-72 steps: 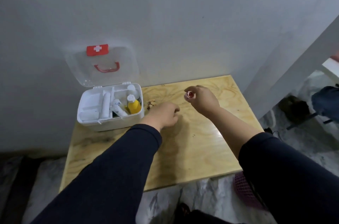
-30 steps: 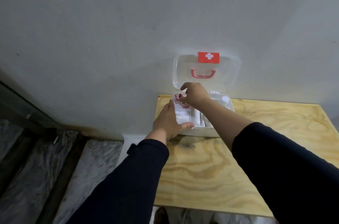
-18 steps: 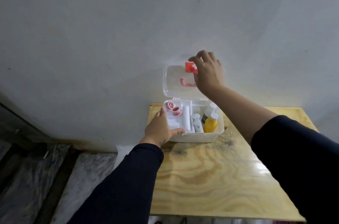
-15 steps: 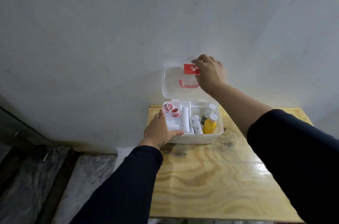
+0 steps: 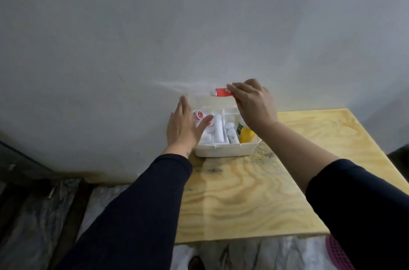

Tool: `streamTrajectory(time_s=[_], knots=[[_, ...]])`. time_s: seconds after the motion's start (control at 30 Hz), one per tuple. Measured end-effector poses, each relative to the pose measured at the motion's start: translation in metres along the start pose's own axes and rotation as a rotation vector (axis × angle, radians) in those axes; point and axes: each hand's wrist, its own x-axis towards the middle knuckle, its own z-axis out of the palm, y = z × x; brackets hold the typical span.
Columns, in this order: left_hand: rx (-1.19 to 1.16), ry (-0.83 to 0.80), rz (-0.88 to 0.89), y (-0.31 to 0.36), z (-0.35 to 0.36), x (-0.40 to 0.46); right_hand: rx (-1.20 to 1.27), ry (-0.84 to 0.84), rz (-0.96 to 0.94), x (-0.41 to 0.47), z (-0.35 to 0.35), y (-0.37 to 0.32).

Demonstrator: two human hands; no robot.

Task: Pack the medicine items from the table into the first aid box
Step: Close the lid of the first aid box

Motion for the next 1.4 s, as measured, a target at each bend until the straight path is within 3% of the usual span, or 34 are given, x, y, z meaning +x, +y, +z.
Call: streamTrajectory(time_s=[0.1,0.37,0.5,0.63,0.8,1.4], knots=[[0.029,0.117,0.073,0.013,-0.019,-0.005,-0.017,-0.042,-0.009,-0.027,-0.006,-0.007],[0.218,-0.112,0.217,0.026,-0.001,-0.033,-0.1,-0.196,-0.037,-0.096,0.004,-0.018],[0.282,-0.119,0.225,0.025,0.018,-0.047,-0.081,-0.283,-0.035,-0.117,0.012,-0.013],[0.321,-0.095,0.234,0.019,0.031,-0.047,0.043,-0.335,0.113,-0.118,0.007,-0.009],[0.432,-0.083,0.248,0.014,0.042,-0.039,0.1,-0.542,0.148,-0.104,0.013,0.01],[0.47,-0.019,0.244,0.009,0.056,0.006,0.008,-0.487,0.162,-0.072,0.05,0.02]])
